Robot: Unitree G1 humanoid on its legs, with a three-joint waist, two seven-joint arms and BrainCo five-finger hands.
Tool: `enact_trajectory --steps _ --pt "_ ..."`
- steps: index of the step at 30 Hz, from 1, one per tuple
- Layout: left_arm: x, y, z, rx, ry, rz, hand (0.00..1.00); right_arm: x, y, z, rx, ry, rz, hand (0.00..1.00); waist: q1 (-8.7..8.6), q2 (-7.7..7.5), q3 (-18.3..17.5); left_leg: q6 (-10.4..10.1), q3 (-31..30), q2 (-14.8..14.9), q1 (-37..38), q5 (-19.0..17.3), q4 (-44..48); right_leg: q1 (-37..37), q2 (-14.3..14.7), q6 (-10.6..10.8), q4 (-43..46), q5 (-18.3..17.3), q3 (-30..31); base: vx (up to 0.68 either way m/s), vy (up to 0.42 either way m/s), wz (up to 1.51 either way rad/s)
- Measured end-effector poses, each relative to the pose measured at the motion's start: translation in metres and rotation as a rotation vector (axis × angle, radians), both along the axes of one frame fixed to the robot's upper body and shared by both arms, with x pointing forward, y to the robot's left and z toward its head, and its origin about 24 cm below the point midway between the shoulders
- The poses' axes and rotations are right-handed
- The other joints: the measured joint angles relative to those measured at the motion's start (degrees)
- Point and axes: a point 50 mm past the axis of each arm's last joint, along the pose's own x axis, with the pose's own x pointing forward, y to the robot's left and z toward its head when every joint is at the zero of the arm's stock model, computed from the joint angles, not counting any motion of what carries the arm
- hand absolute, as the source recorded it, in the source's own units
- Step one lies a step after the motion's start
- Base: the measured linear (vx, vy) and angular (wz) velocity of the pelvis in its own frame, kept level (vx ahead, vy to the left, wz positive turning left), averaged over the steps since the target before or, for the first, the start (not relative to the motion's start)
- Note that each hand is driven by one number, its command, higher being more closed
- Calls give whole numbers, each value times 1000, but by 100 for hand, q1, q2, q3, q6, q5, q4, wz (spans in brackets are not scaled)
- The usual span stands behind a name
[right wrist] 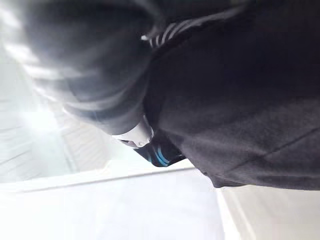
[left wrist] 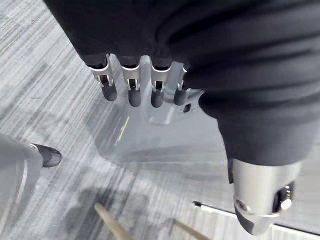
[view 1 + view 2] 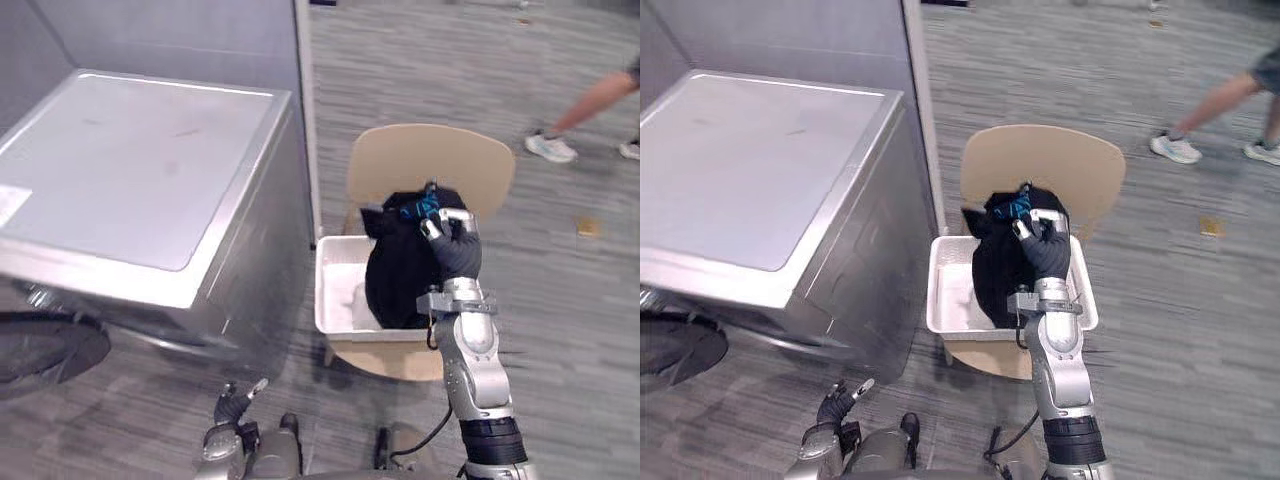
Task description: Pick up the laundry basket with both hands and put the clothes into the washing machine.
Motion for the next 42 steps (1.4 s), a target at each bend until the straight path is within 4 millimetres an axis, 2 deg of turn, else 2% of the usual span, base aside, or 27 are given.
enact_trajectory --steps 1,3,5,6,7,8,9,10,11,12,13,14,15,16,18,19,20,23,26,28,29,31,34,37,38,40,42 --pt "5 -6 6 -7 -44 -14 0 1 5 8 8 -38 13 100 52 13 -8 -63 -46 60 -261 133 64 -93 68 -319 -6 -178 104 -169 -121 21" --pt "14 -20 15 -31 -98 -51 0 3 8 11 7 -50 26 100 126 94 40 -96 -220 83 -392 326 42 -170 130 -435 9 -139 -36 -209 -129 50" --pt "21 -28 28 -53 -173 -63 0 3 9 11 -1 -50 33 100 151 198 70 -260 -442 186 -517 556 -24 -192 250 -553 52 -69 -284 -216 -151 62" --pt "27 -29 39 -52 -231 -66 0 3 12 11 -16 -51 48 100 125 215 82 -352 -523 187 -622 946 -212 -223 304 -669 5 -2 -479 -195 -128 81" --pt "32 -29 46 -50 -267 -70 0 3 11 11 -22 -52 47 100 120 201 82 -392 -536 164 -592 1380 -614 -215 208 -787 -79 52 -672 -303 -136 136" --pt "42 -30 58 -41 -326 -95 0 3 7 13 -28 -59 33 100 27 180 97 -427 -439 118 -546 1826 -1036 -202 44 -913 -164 122 -1102 -330 -116 169" --pt "49 -41 74 -50 -402 -145 0 3 1 15 -26 -63 9 100 -43 120 133 12 63 75 -711 1183 -67 -199 -171 -995 -166 183 -1510 -325 -114 159" --pt "51 -42 80 -51 -431 -155 0 2 -1 17 -27 -71 3 100 -57 99 146 145 216 74 -717 897 305 -187 -239 -1012 -172 216 -1624 -283 -96 142" --pt "54 -51 89 -66 -481 -204 0 -2 -3 22 -38 -96 -3 100 -115 94 141 234 369 96 -666 460 900 -148 -358 -1021 -249 297 -1872 -254 -27 123" --pt "58 -60 99 -78 -529 -256 0 -4 -2 27 -36 -123 -2 100 -197 102 136 175 385 186 -390 125 1270 -45 -405 -1032 -458 432 -2118 -241 8 112" --pt "59 -63 102 -81 -548 -278 0 -5 -3 29 -35 -130 -4 100 -194 99 134 161 360 219 -229 28 1279 -2 -404 -1057 -557 462 -2168 -174 47 85" --pt "62 -70 107 -82 -574 -323 0 -6 -4 30 -34 -139 -11 100 -208 117 85 133 332 271 60 -106 1198 42 -405 -1069 -723 553 -2309 -194 108 87" --pt "66 -81 114 -85 -610 -385 0 -6 -8 31 -30 -143 -25 100 -346 193 -82 21 223 306 540 -201 624 43 -417 -979 -907 714 -2561 -206 167 119" --pt "69 -89 122 -83 -649 -430 0 -6 -10 32 -29 -153 -34 100 -472 308 -199 -20 137 302 912 -171 -268 17 -403 -859 -1001 806 -2722 -194 191 115" --pt "76 -99 133 -76 -702 -486 0 -5 -11 34 -24 -163 -38 100 -505 424 -274 -86 155 319 1141 -147 -987 -75 -372 -705 -1014 920 -2762 -133 182 60" --pt "85 -105 147 -25 -766 -545 0 1 1 34 -10 -156 13 100 -457 332 -309 -172 154 184 1166 -61 -1189 -133 -479 -696 -1040 1206 -2673 -143 193 24" --pt "86 -104 149 -13 -774 -549 0 2 4 34 -5 -155 28 100 -458 318 -320 -170 161 147 1174 -61 -1176 -123 -497 -678 -1067 1247 -2604 -156 223 6" --pt "90 -99 164 55 -852 -543 0 1 49 41 -5 -187 232 100 -452 264 -373 -117 341 -88 1354 -30 -1168 16 -564 -520 -1353 1569 -2070 -124 178 -24" --pt "101 -101 182 120 -929 -526 0 -7 95 47 7 -211 467 100 -469 150 -444 -19 559 -165 1371 -6 -1173 11 -523 -511 -1651 1864 -1811 -137 81 -36" --pt "108 -102 192 187 -968 -506 0 -11 118 39 46 -161 586 100 -474 76 -488 8 651 -181 1399 3 -1166 14 -485 -555 -1742 1974 -1704 -165 21 -31" --pt "113 -101 195 233 -974 -497 100 -13 126 34 71 -128 635 100 -474 52 -501 36 661 -196 1415 20 -1162 14 -489 -553 -1732 1990 -1667 -127 -6 -13" --pt "120 -99 196 273 -969 -474 100 -15 134 26 107 -80 697 100 -473 46 -499 73 675 -221 1449 44 -1162 20 -496 -557 -1672 2002 -1581 -163 -16 -9" --pt "126 -94 198 335 -965 -446 100 -16 136 22 173 -43 744 100 -474 42 -495 150 685 -202 1470 6 -1171 110 -433 -481 -1776 2012 -1478 -179 -38 -4" --pt "130 -80 199 366 -956 -404 100 -17 136 19 222 -18 768 100 -483 42 -504 154 699 -71 1465 5 -1231 430 -45 -303 -2568 2164 -1065 -78 -56 -3" --pt "130 -77 199 370 -954 -393 100 -17 136 18 222 -12 772 0 -477 38 -505 140 701 -46 1459 25 -1255 498 28 -308 -2746 2199 -985 -18 -42 0" --pt "131 -69 198 381 -942 -363 100 -19 132 8 216 20 765 0 -471 -17 -536 75 676 -36 1446 69 -1280 598 101 -477 -3018 2483 -910 21 -45 7" --pt "128 -61 194 380 -925 -328 100 -20 126 -2 198 52 754 0 -462 8 -549 4 616 -14 1448 114 -1304 608 134 -487 -3026 2534 -912 76 -36 9"
